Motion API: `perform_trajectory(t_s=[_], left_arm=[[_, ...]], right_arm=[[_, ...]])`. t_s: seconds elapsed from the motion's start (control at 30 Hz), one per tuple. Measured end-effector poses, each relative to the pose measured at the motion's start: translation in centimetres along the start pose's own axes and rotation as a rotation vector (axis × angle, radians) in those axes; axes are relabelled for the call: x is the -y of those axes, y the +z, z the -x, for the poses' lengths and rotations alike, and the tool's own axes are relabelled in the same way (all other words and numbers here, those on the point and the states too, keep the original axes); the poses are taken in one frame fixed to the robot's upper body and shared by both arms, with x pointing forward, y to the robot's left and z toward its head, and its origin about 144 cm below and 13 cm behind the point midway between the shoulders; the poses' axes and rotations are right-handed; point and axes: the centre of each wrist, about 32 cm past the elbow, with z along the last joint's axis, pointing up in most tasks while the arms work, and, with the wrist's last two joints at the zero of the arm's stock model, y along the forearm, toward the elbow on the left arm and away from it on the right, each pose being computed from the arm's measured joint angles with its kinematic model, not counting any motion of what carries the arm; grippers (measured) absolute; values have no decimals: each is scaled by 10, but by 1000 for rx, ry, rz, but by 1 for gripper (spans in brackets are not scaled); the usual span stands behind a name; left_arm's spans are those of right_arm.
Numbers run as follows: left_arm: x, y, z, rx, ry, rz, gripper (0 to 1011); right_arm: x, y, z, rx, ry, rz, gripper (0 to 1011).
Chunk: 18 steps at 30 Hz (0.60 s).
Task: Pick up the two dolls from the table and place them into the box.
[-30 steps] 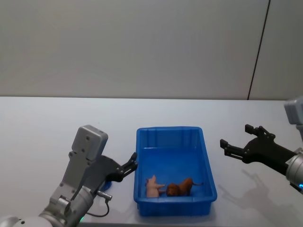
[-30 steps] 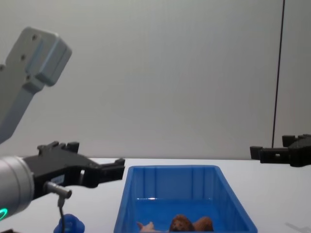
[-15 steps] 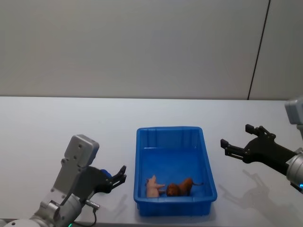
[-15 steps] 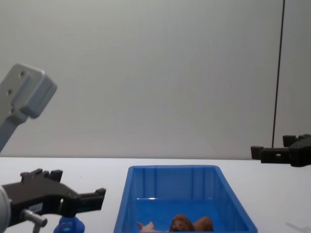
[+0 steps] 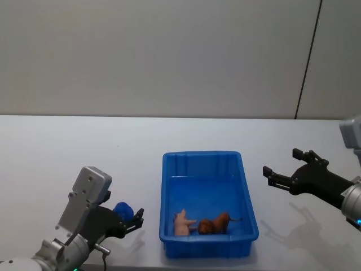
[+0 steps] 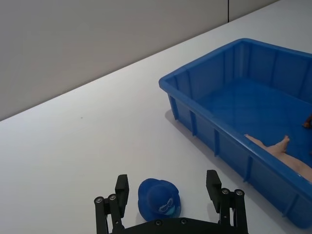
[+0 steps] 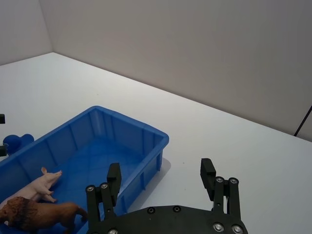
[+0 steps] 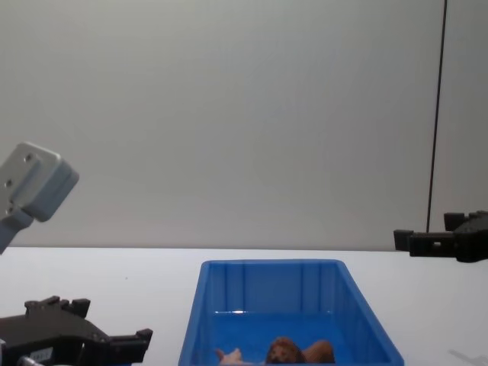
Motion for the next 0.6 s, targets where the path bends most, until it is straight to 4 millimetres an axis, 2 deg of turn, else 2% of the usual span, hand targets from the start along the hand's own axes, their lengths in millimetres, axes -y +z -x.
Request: perform_trajectory(t_s=[0.5, 0.6], left_arm=[[18, -13, -17, -19, -59, -32, 1001], [21, -15, -19, -25, -69, -37, 961]], right_arm=[[0, 0, 0, 0, 0, 0, 1001], [0, 0, 0, 0, 0, 0, 1001]])
